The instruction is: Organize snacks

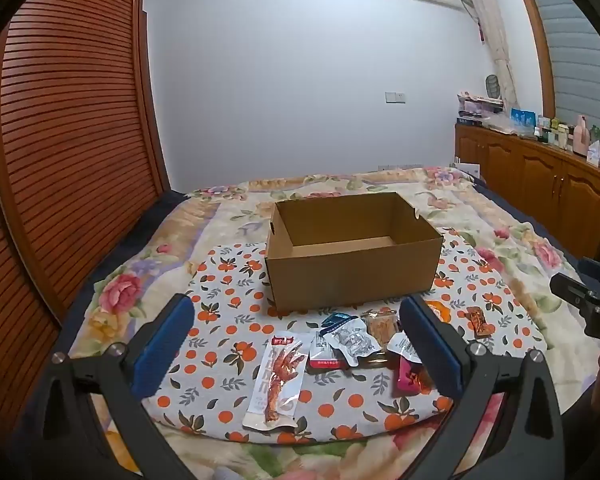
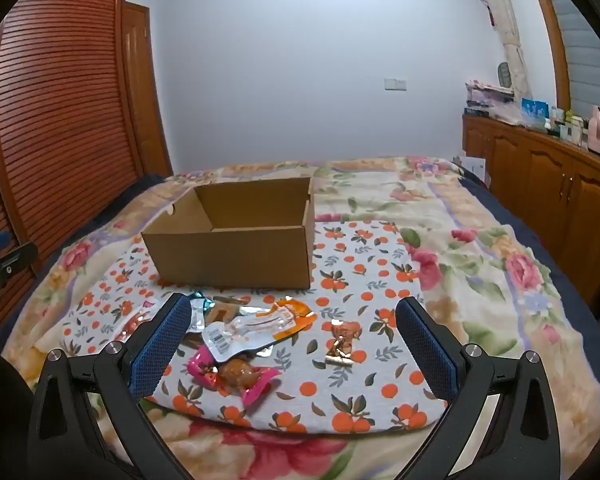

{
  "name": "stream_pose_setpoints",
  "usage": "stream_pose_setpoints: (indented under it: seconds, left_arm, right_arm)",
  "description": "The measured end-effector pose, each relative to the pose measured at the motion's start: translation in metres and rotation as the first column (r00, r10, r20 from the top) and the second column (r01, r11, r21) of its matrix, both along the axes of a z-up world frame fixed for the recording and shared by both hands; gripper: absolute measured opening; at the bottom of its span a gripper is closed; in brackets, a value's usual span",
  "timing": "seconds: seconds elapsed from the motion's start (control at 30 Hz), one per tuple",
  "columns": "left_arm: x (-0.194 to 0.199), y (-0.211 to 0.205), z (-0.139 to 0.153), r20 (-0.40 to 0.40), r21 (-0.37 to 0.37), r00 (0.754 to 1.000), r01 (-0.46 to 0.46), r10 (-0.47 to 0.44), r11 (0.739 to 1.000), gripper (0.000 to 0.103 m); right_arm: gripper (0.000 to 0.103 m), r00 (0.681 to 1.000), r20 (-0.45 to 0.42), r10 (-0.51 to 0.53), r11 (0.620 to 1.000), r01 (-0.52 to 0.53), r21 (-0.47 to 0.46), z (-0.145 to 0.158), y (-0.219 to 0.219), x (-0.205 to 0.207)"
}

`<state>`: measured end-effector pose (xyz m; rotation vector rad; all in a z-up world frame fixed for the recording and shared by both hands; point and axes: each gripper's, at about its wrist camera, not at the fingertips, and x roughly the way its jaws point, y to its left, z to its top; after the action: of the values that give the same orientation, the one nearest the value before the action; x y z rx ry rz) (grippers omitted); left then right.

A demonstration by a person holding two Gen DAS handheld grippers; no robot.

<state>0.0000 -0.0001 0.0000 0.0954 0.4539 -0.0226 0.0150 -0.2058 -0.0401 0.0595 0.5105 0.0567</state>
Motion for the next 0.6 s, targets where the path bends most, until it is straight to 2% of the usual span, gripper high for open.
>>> stream_pose_setpoints:
  seconds: [0.6]
  left_arm:
    - [0.001,-0.0038,-0.002,-0.002,0.019,1.0,0.002,-0.002,1.0,0.103]
  right_arm:
    - [0.103,1.0,0.002,0.0,1.0,0.0,0.005,0.0007,-0.0003,-0.0006]
